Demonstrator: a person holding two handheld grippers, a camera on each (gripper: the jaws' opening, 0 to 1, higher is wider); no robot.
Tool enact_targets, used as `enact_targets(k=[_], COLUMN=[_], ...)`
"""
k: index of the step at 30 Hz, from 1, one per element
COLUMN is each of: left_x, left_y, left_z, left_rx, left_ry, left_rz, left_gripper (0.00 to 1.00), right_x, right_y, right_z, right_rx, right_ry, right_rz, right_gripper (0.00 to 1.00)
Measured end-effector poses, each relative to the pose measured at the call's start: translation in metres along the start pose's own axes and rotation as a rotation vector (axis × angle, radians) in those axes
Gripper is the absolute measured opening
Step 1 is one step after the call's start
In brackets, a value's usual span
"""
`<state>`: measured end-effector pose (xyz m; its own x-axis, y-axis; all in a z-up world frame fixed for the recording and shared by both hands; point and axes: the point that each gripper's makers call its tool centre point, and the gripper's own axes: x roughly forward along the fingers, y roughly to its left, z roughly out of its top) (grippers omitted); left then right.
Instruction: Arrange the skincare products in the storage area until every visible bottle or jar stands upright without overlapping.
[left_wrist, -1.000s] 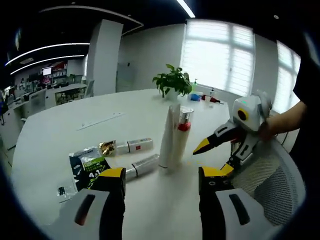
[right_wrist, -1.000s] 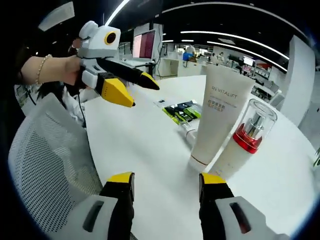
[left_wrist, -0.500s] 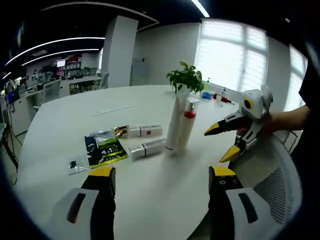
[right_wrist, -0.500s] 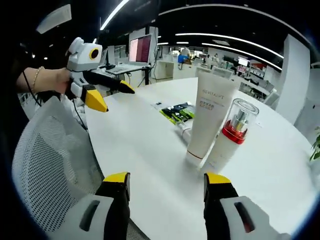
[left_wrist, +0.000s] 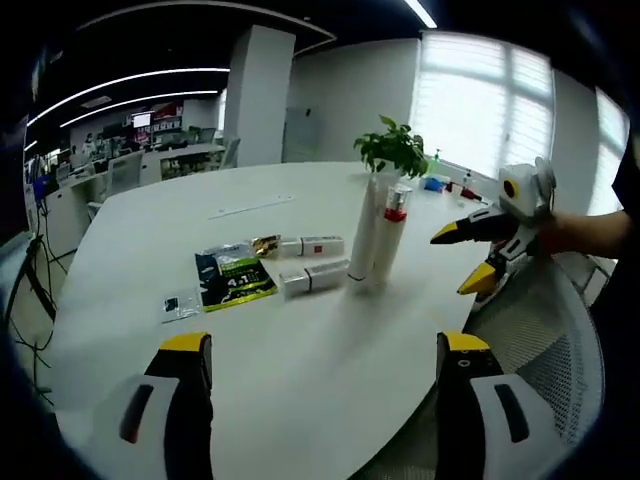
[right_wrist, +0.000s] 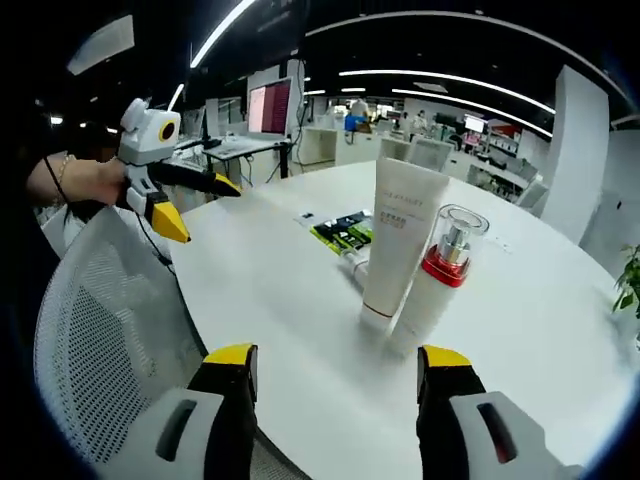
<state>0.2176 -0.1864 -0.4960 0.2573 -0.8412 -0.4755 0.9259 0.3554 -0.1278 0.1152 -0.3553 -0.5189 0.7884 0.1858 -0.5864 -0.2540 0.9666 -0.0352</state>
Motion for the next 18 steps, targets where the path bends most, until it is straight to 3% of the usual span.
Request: enact_targets(k=[9,18], left_x=[-0.014,-0.023], left_y=[0.008,0.009], left_z=[-0.004,-0.003], left_rx=[-0.013,0.011], left_ry=[-0.004,-0.009], left_rz=[0.040,0.065], left_gripper=[0.94,0.99], right_x=[-0.006,-0.018], right_y=[0.003,0.003], right_z=[-0.001,0.009], right_rx=[0.008,0.059], right_ry=[-0.005,-0.062], right_rz=[0.005,0.013], right_gripper=[0.75,0.83])
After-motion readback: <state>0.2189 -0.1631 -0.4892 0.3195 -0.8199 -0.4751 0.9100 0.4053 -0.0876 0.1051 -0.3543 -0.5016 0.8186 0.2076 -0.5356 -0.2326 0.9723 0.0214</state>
